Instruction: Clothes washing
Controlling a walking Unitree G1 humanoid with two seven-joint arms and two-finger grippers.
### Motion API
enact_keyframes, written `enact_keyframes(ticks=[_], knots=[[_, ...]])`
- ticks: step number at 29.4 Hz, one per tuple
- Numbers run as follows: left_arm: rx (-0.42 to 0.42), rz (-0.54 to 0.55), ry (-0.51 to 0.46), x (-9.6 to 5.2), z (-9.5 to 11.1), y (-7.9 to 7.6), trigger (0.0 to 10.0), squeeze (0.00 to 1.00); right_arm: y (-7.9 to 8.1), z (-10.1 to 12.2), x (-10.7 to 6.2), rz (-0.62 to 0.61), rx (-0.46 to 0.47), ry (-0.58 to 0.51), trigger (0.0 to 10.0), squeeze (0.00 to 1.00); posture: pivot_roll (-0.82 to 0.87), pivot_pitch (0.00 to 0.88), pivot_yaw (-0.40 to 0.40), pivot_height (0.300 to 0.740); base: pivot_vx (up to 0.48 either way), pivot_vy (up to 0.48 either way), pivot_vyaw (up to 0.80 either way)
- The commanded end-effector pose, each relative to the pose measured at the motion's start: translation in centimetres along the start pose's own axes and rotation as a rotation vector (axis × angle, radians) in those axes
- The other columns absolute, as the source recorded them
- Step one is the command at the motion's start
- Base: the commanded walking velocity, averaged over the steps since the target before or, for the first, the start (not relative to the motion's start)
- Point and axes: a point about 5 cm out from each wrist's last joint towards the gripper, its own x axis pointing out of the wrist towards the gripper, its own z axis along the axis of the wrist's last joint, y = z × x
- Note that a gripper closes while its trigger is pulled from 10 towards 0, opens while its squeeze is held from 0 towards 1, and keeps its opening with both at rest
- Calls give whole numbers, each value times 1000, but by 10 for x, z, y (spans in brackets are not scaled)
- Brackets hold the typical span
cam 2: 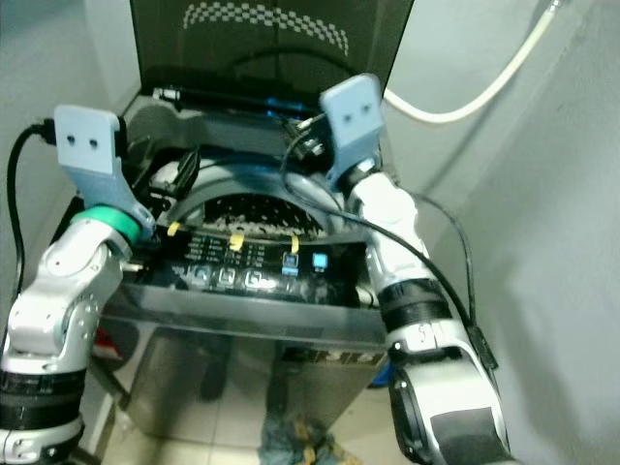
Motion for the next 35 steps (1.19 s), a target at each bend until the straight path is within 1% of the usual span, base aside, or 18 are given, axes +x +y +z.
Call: enact_keyframes(ticks=[1,2,3,4,5,6,7,9,12,13,14,16,19,25,29,35], knots=[[28,-38,20,-4,-5,-8,10000,0,-6,3,-13,-78,107,-42,10000,1000,94,51,5,740,0,0,0],[43,-49,22,-4,-6,-8,10000,0,-7,4,-19,-104,158,-58,10000,1000,94,51,5,740,0,0,0],[51,-55,23,-4,-7,-8,10000,0,-7,5,-23,-118,189,-65,10000,1000,94,51,5,740,0,0,0],[51,-55,23,-4,-7,-8,10000,0,-7,5,-23,-118,189,-65,10000,1000,94,51,5,740,0,0,0],[58,-52,25,-3,-8,-7,10000,0,-3,4,-30,-138,208,-65,10000,1000,93,50,10,740,0,0,0],[58,-52,25,-3,-8,-7,10000,0,-3,4,-30,-138,208,-65,10000,1000,93,50,10,740,0,0,0],[64,-46,22,-2,-7,-6,10000,0,-1,5,-34,-149,223,-70,10000,0,93,47,14,740,0,0,0],[79,-30,14,0,-6,-4,10000,0,1,8,-40,-180,255,-88,10000,0,93,46,17,740,0,0,0],[83,-24,12,1,-6,-3,10000,0,1,9,-43,-203,270,-96,10000,0,92,45,19,740,0,0,0],[91,7,24,3,-9,1,10000,0,-1,8,-49,-289,286,-82,10000,0,85,41,26,740,0,0,0],[91,7,24,3,-9,1,10000,0,-1,8,-49,-289,286,-82,10000,0,85,41,26,740,0,0,0],[85,36,34,5,-12,4,10000,0,2,4,-56,-338,282,-48,10000,0,83,40,29,740,0,0,0],[58,46,26,8,-11,4,10000,0,9,1,-58,-337,279,-25,10000,0,82,39,29,740,0,0,0],[63,43,19,9,-11,3,10000,0,17,0,-58,-318,276,-4,10000,0,83,39,27,740,0,0,0],[64,48,19,9,-12,3,10000,0,24,-1,-57,-294,266,23,10000,0,85,40,22,740,-388,0,0],[65,56,18,8,-13,4,10000,0,27,-2,-56,-289,267,35,10000,0,87,41,19,740,-426,0,0]])
